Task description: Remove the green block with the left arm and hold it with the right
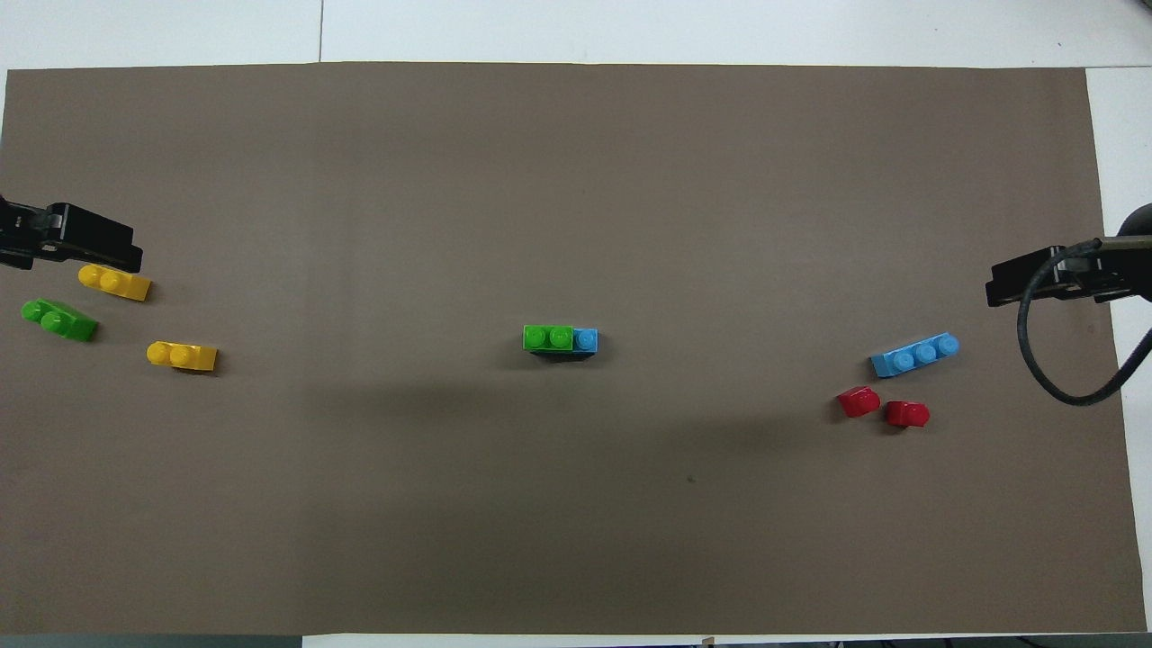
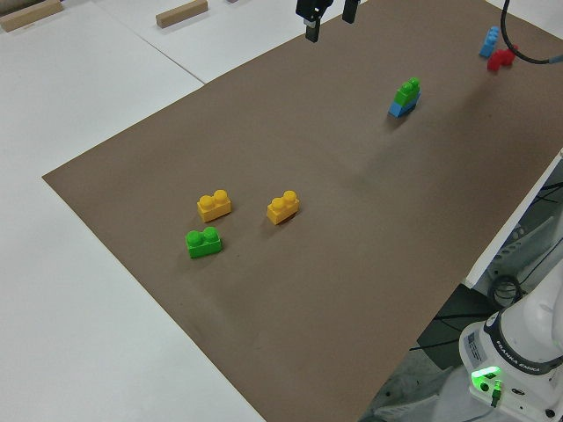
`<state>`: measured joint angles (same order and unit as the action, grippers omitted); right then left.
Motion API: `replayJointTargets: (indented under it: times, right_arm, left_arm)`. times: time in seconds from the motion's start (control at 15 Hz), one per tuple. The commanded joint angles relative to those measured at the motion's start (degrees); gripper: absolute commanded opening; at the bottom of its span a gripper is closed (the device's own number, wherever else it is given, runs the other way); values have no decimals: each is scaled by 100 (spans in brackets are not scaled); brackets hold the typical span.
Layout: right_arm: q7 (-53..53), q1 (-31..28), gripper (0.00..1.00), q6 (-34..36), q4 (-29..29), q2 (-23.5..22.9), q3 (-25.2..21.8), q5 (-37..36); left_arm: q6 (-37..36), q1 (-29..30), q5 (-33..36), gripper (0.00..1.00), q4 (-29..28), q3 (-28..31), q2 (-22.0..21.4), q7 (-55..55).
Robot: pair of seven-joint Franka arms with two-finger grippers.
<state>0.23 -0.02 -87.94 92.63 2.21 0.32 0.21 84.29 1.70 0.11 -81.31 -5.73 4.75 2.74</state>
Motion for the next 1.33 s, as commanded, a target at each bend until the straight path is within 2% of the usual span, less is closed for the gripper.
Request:
replayJointTargets:
  times: [0.0,0.2,0.33,0.6,0.73,0.93,1.27]
  right_arm:
    - [-111,-156,100,-13,53,43,73,-101]
    - [63,-165,100,-468,561,262,73,5]
    - [1148,-95,100,-750,852,368,82,110]
    - [4126,308,98,-812,914,307,126,426]
    - [5420,528,97,-987,993,237,126,654]
    - [6618,652,97,-1094,1064,-17,126,1268]
    - [7517,687,97,-1383,1099,-545,126,2148]
  left_arm:
    - [52,-11,-72,100,-42,10,-79,60]
    - [52,-11,-72,100,-42,10,-79,60]
    - [52,-11,-72,100,-42,10,-79,51]
    - [113,-11,-90,100,-60,-7,-88,-237]
    - [228,-29,-116,100,-104,-25,-114,-833]
    - [394,-108,-177,100,-270,-60,-193,-2053]
    - [843,-486,-283,100,-674,-60,-369,-4419]
